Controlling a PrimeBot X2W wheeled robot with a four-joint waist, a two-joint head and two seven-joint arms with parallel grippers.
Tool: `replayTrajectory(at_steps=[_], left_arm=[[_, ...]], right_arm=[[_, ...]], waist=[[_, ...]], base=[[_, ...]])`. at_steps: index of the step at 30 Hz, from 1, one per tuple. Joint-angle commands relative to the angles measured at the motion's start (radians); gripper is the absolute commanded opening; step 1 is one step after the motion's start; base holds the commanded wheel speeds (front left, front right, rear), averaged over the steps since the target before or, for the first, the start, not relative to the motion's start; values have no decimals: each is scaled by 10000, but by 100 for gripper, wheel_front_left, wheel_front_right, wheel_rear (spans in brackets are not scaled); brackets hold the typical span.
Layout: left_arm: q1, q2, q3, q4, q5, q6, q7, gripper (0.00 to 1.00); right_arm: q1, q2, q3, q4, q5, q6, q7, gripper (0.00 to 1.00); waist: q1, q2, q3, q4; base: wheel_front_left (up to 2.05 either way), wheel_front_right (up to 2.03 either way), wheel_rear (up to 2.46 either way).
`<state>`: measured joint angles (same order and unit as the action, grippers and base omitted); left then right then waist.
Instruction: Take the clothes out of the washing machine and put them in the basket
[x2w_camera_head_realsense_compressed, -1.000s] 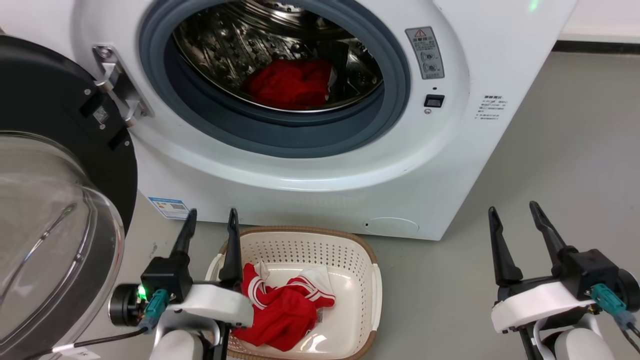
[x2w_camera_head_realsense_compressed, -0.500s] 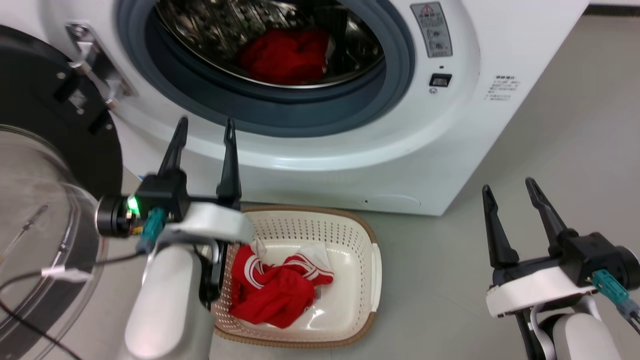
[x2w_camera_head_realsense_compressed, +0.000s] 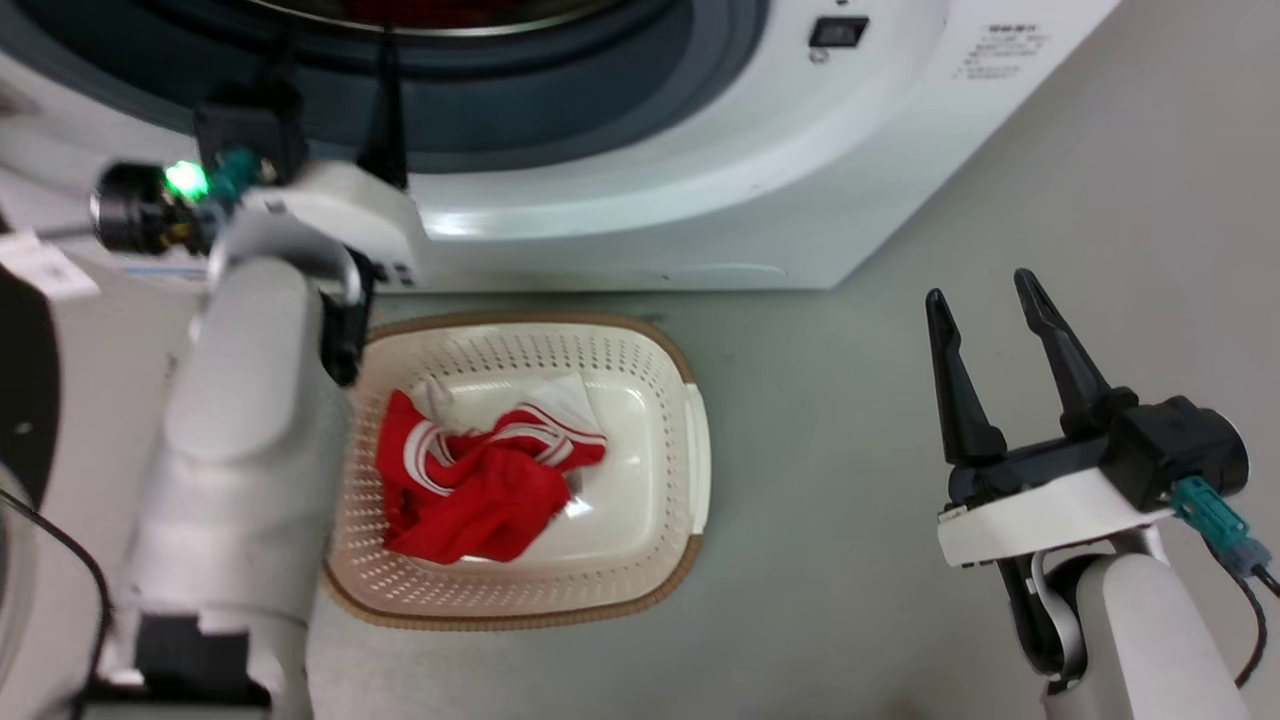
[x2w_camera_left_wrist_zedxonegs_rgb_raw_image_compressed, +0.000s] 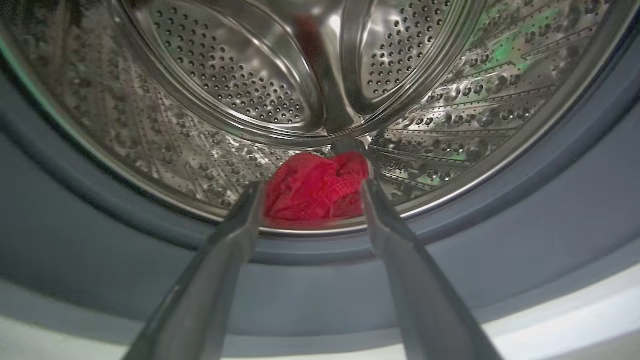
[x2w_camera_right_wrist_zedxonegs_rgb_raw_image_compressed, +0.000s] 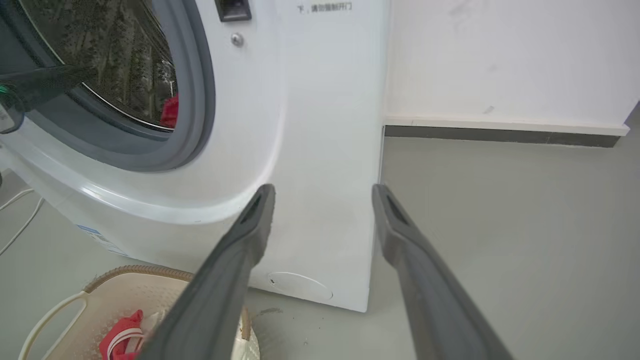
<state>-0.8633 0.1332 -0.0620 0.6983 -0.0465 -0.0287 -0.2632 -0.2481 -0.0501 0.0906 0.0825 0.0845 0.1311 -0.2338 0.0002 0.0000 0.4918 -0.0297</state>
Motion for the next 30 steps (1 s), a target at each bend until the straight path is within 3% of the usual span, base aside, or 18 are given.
replayTrajectory(at_steps=[1, 7, 16, 21, 22, 30], left_arm=[[-565, 192, 11, 503, 84, -57, -23, 100], [-2619, 886, -46, 2508, 177, -267, 286, 100], [-4991, 2115, -321, 4281, 383, -578, 1978, 100], [-6068, 2763, -442, 4792, 434, -698, 3362, 100], [-6636, 3190, -538, 5022, 494, -766, 4345, 100], [-7651, 4266, -569, 5469, 282, -922, 7127, 100]], right_arm=[[-246, -1, 50, 89, 124, -7, -98, 100], [-604, 4, 421, 387, 494, -7, -266, 100], [-858, 5, 992, 353, 1191, -7, -310, 100], [-848, 4, 1206, 215, 1516, -7, -312, 100], [-787, 7, 1308, 168, 1679, -7, -311, 100], [-627, 6, 1665, 62, 2101, -7, -311, 100]], waist=[[-2, 0, 681, -549], [-2, 0, 1314, -1216], [-2, 0, 2105, -2276], [-2, 0, 2544, -2787], [-2, 0, 2748, -3041], [-2, 0, 3050, -3651]], base=[[0, 0, 0], [0, 0, 0], [0, 0, 0], [0, 0, 0], [0, 0, 0], [0, 0, 0]])
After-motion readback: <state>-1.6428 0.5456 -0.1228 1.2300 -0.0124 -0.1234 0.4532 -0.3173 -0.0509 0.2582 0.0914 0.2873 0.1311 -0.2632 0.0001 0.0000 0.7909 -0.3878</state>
